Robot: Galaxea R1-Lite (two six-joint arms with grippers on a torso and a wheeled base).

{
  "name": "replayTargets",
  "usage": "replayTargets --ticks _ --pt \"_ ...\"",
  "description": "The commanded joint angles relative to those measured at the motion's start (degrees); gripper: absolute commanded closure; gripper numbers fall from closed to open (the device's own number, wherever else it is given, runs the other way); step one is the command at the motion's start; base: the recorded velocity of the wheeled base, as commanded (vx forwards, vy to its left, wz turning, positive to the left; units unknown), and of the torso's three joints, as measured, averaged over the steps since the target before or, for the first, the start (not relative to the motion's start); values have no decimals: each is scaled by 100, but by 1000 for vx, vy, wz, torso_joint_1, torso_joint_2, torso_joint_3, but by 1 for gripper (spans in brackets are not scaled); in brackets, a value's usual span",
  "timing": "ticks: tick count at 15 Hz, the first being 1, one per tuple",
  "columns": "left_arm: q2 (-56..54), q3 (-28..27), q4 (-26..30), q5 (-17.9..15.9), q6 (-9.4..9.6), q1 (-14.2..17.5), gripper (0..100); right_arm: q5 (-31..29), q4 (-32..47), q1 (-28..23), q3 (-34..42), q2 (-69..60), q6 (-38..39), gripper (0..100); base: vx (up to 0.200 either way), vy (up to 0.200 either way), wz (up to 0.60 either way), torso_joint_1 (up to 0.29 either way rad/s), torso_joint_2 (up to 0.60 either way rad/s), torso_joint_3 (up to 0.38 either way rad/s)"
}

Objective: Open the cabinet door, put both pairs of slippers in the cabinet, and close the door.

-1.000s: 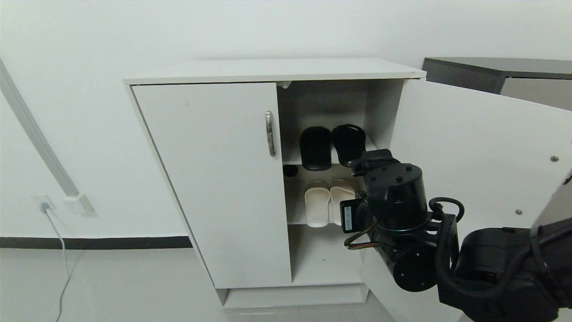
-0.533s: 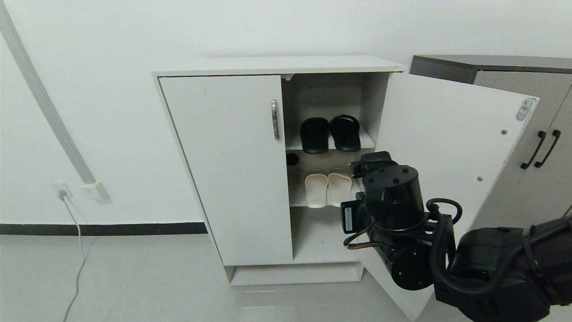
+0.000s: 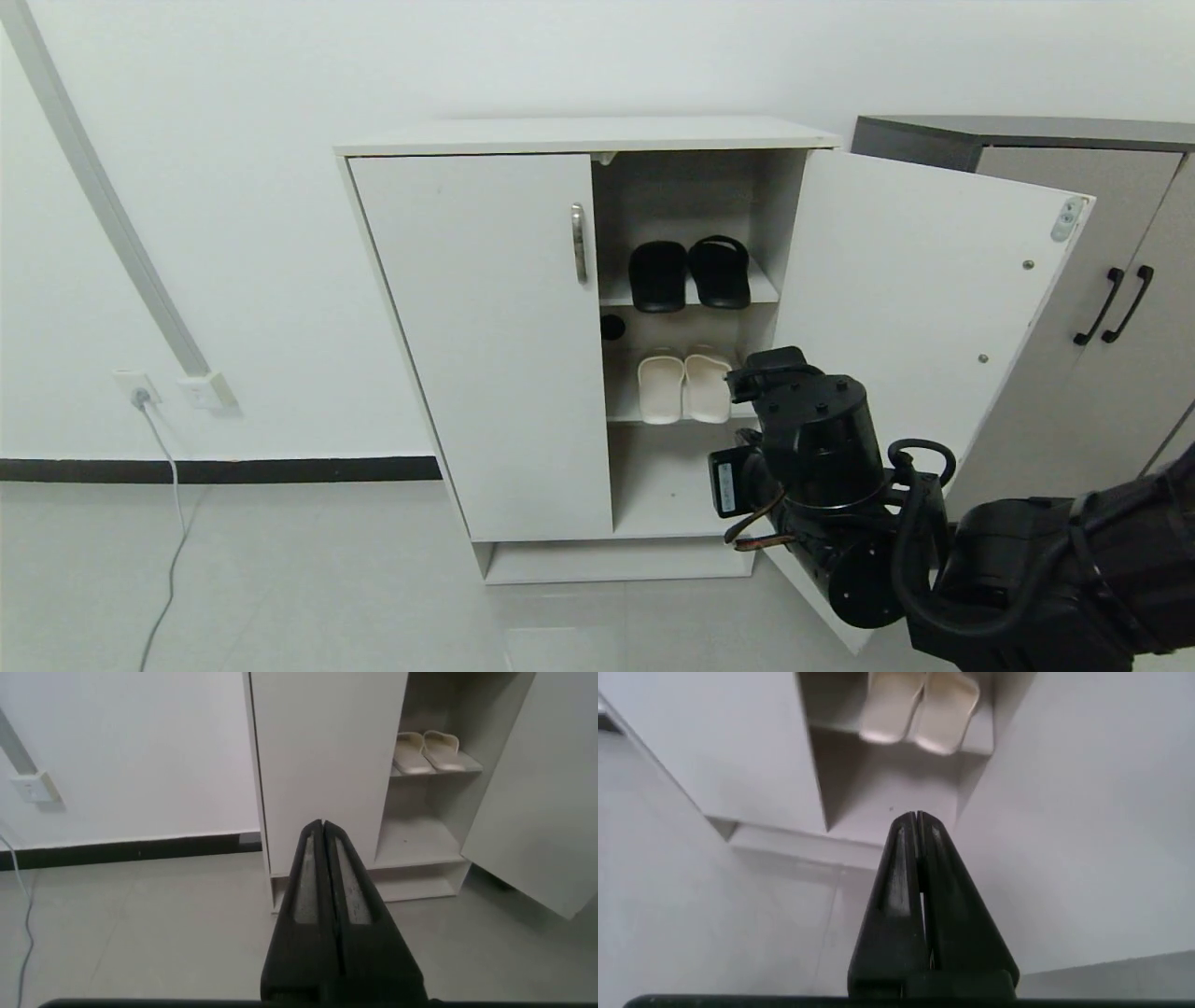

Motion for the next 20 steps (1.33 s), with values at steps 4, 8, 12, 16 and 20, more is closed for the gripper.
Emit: replayTargets --ticks 4,8,12,16,20 --pt "-1 -1 -2 -1 -5 5 100 10 -7 -53 94 26 -32 100 0 0 0 0 0 0" --pt "-1 -1 -2 -1 -5 5 100 10 -7 -62 129 17 -67 100 0 0 0 0 0 0" --pt "-1 -1 -2 -1 -5 5 100 19 -7 -62 138 52 -58 100 0 0 0 0 0 0" --pt "-1 -1 -2 -1 -5 5 100 19 -7 -88 146 61 -58 100 0 0 0 7 -142 -176" --pt "-1 -1 -2 -1 -5 5 100 19 -7 -123 146 114 -58 100 0 0 0 50 -443 -350"
